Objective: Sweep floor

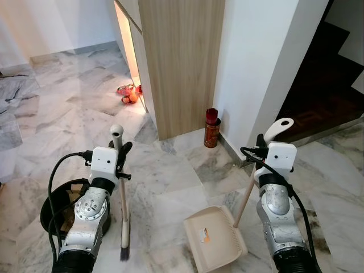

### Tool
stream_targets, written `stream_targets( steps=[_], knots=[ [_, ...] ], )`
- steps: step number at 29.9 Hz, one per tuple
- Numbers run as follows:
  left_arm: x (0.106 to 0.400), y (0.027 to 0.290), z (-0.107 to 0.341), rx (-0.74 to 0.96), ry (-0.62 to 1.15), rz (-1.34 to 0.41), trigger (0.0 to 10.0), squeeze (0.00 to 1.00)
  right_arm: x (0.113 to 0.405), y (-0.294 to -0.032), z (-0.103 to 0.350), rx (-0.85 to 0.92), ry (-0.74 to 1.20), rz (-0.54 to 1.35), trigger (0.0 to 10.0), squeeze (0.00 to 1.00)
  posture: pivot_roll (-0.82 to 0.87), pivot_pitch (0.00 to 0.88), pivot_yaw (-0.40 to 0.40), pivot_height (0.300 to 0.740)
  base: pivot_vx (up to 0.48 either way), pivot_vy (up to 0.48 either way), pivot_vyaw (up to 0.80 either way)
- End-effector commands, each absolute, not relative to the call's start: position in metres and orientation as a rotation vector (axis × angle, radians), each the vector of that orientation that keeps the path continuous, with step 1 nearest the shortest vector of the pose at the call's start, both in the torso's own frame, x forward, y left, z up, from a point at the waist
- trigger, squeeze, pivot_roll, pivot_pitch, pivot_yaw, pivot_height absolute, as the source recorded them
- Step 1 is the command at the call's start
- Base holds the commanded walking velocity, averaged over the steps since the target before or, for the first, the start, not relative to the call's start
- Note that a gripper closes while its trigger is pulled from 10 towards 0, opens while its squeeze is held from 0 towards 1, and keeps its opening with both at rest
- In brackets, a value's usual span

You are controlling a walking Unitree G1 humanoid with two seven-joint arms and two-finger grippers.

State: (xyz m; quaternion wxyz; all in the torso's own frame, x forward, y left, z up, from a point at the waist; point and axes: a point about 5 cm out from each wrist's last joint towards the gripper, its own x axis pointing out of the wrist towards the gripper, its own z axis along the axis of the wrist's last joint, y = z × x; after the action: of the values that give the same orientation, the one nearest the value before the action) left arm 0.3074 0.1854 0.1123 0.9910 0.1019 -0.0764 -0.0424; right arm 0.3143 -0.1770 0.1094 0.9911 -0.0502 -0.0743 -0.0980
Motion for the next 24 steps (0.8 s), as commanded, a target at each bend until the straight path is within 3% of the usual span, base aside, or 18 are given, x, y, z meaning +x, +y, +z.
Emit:
stream_targets(
  steps=[1, 3, 4, 9, 10, 11, 14, 15, 17, 18, 19, 20, 21, 22, 23, 24],
  knots=[
    [0.3112, 0.1888, 0.122, 0.228, -0.197, -0.083, 10.0, 0.0, 0.3183, -0.1728, 0.1229, -0.086, -0.213, -0.192, 10.0, 0.0, -0.08, 0.007, 0.065, 0.74, 0.0, 0.0, 0.0],
    [0.3112, 0.1883, 0.1218, 0.228, -0.197, -0.089, 10.0, 0.0, 0.3185, -0.1725, 0.1229, -0.086, -0.213, -0.192, 10.0, 0.0, -0.08, 0.007, 0.065, 0.74, 0.0, 0.0, 0.0],
    [0.3112, 0.1878, 0.1219, 0.222, -0.2, -0.095, 0.0, 0.0, 0.3187, -0.1721, 0.1231, -0.086, -0.214, -0.191, 10.0, 0.0, -0.07, 0.004, 0.064, 0.74, 0.0, 0.0, 0.0],
    [0.3114, 0.1879, 0.1223, 0.22, -0.202, -0.095, 0.0, 0.0, 0.3191, -0.1715, 0.1235, -0.086, -0.215, -0.189, 10.0, 0.0, -0.07, 0.004, 0.064, 0.74, 0.0, 0.0, 0.0],
    [0.3121, 0.1887, 0.1228, 0.223, -0.203, -0.085, 3.6, 0.0, 0.3196, -0.171, 0.1236, -0.085, -0.215, -0.188, 10.0, 0.0, -0.07, 0.0, 0.063, 0.74, 0.0, 0.0, 0.0],
    [0.3127, 0.1889, 0.1229, 0.225, -0.203, -0.082, 10.0, 0.0, 0.3198, -0.171, 0.1236, -0.085, -0.215, -0.188, 10.0, 0.0, -0.07, 0.0, 0.063, 0.74, 0.0, 0.0, 0.0],
    [0.3135, 0.1884, 0.1232, 0.227, -0.205, -0.09, 9.9, 0.0, 0.32, -0.1706, 0.1236, -0.084, -0.217, -0.187, 10.0, 0.0, -0.07, 0.0, 0.063, 0.74, 0.0, 0.0, 0.0],
    [0.3136, 0.188, 0.1234, 0.226, -0.207, -0.091, 0.0, 0.0, 0.3201, -0.1703, 0.1236, -0.084, -0.217, -0.187, 10.0, 0.0, -0.07, 0.0, 0.063, 0.74, 0.0, 0.0, 0.0],
    [0.3137, 0.1877, 0.1236, 0.225, -0.209, -0.09, 0.0, 0.0, 0.3201, -0.1701, 0.1236, -0.084, -0.217, -0.186, 10.0, 0.0, -0.07, 0.0, 0.061, 0.74, 0.0, 0.0, 0.0],
    [0.3137, 0.1877, 0.1236, 0.224, -0.209, -0.088, 7.1, 0.0, 0.3202, -0.1699, 0.1237, -0.083, -0.217, -0.186, 10.0, 0.0, -0.07, 0.0, 0.061, 0.74, 0.0, 0.0, 0.0],
    [0.3138, 0.188, 0.1236, 0.226, -0.209, -0.082, 7.1, 0.0, 0.3204, -0.1697, 0.1238, -0.083, -0.218, -0.185, 10.0, 0.0, -0.07, 0.0, 0.061, 0.74, 0.0, 0.0, 0.0],
    [0.3139, 0.1879, 0.1233, 0.225, -0.208, -0.082, 10.0, 0.0, 0.3206, -0.1696, 0.1241, -0.083, -0.219, -0.185, 10.0, 0.0, -0.07, 0.0, 0.061, 0.74, 0.0, 0.0, 0.0],
    [0.314, 0.1875, 0.1232, 0.228, -0.209, -0.087, 8.0, 0.0, 0.3207, -0.1697, 0.1243, -0.083, -0.22, -0.186, 10.0, 0.0, -0.07, 0.0, 0.061, 0.74, 0.0, 0.0, 0.0],
    [0.3139, 0.1871, 0.123, 0.226, -0.209, -0.091, 0.5, 0.0, 0.3208, -0.1697, 0.1245, -0.083, -0.22, -0.186, 10.0, 0.0, -0.07, 0.0, 0.061, 0.74, 0.0, 0.0, 0.0],
    [0.3138, 0.1869, 0.1227, 0.225, -0.208, -0.093, 0.0, 0.0, 0.3208, -0.1697, 0.1246, -0.083, -0.221, -0.187, 10.0, 0.0, -0.07, 0.0, 0.061, 0.74, 0.0, 0.0, 0.0],
    [0.3137, 0.1871, 0.1226, 0.225, -0.208, -0.09, 0.7, 0.0, 0.3208, -0.1697, 0.1246, -0.084, -0.221, -0.186, 10.0, 0.0, -0.07, 0.0, 0.061, 0.74, 0.0, 0.0, 0.0]
  ],
)
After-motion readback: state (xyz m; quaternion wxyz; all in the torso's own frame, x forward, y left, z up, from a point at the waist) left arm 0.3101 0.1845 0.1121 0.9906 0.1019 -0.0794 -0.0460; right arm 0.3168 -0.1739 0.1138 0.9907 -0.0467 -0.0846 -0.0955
